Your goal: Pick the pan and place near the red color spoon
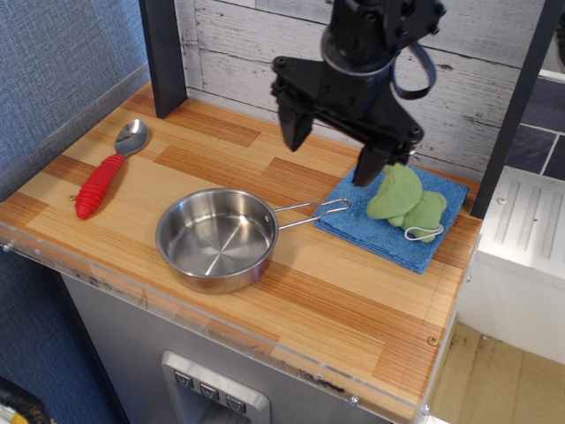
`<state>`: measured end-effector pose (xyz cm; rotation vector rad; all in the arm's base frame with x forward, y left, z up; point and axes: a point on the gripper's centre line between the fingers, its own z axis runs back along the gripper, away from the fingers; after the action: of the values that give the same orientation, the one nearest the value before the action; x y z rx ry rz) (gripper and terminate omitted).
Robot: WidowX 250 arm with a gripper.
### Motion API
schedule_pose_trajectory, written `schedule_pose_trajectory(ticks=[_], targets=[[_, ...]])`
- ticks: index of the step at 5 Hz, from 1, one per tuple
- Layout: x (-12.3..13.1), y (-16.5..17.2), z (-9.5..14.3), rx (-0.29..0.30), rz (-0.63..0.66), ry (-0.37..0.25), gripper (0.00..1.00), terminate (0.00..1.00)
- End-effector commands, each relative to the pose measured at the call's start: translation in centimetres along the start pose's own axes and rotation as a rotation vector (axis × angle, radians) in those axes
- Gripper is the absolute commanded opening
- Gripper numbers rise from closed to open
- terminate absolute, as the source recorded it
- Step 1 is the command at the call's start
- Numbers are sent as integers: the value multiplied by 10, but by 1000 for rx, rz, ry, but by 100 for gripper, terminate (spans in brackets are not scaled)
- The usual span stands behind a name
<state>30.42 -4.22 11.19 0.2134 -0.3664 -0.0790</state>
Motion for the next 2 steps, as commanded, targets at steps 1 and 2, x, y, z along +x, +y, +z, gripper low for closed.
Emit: schedule_pose_trajectory(ticks=[1,2], targets=[[-32,2,-8,77,-78,26,100,0],[-38,-6,-32,48,-105,69,100,0]])
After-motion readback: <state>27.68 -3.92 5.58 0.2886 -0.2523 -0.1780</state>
